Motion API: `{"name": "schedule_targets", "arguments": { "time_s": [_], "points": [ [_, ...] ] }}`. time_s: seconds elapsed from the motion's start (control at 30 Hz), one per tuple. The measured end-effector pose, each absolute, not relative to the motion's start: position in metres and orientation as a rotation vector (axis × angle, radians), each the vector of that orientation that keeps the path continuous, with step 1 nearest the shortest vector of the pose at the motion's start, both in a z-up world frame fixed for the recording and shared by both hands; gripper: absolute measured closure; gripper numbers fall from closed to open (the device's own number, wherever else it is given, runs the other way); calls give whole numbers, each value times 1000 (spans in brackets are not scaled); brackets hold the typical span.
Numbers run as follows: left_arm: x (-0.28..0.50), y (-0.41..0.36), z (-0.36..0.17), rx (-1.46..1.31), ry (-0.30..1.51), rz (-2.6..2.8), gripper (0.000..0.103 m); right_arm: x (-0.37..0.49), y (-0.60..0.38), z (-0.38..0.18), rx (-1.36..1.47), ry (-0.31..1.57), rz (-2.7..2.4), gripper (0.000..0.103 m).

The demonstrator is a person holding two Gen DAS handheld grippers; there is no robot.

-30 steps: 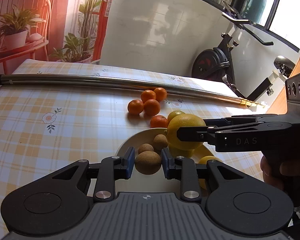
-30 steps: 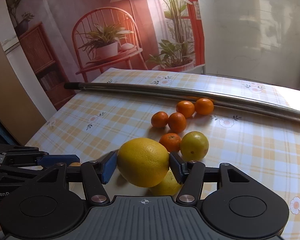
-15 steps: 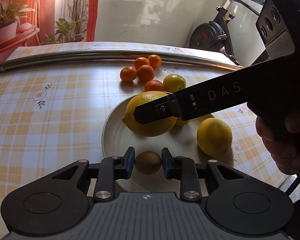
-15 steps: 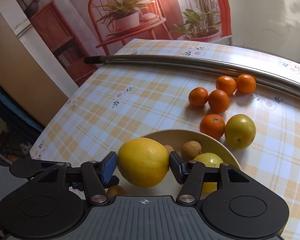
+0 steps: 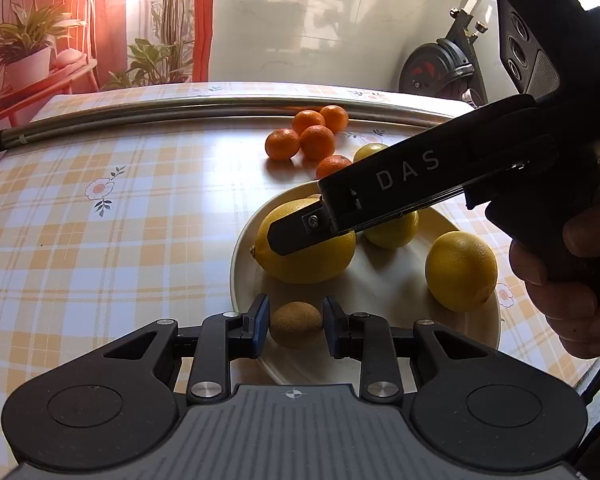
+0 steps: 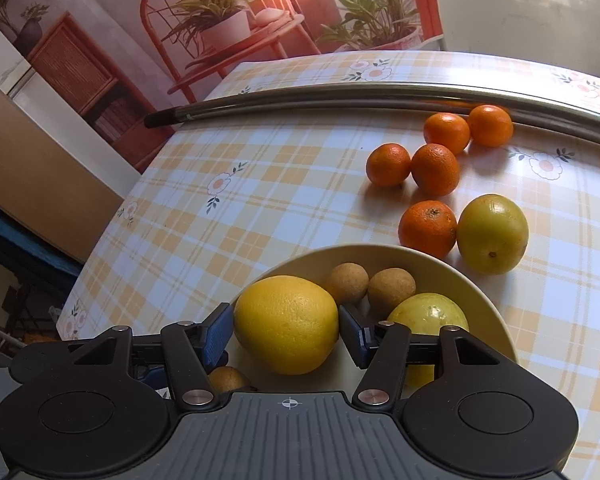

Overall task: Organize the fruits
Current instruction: 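Carry the grapefruit into the plate with the right tool while the left tool lowers the kiwi in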

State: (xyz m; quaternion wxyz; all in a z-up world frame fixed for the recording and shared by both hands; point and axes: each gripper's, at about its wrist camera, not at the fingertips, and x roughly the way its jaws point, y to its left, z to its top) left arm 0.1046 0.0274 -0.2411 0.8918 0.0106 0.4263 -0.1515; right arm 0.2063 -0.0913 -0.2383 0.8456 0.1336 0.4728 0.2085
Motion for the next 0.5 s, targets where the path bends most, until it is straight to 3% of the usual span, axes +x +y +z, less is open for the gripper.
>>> {"name": "schedule_targets", "arguments": {
  "time_s": [0.5],
  "points": [
    [112, 26, -244, 47, 843, -294, 70, 208, -103, -229, 378, 947, 431, 51]
  ]
}}
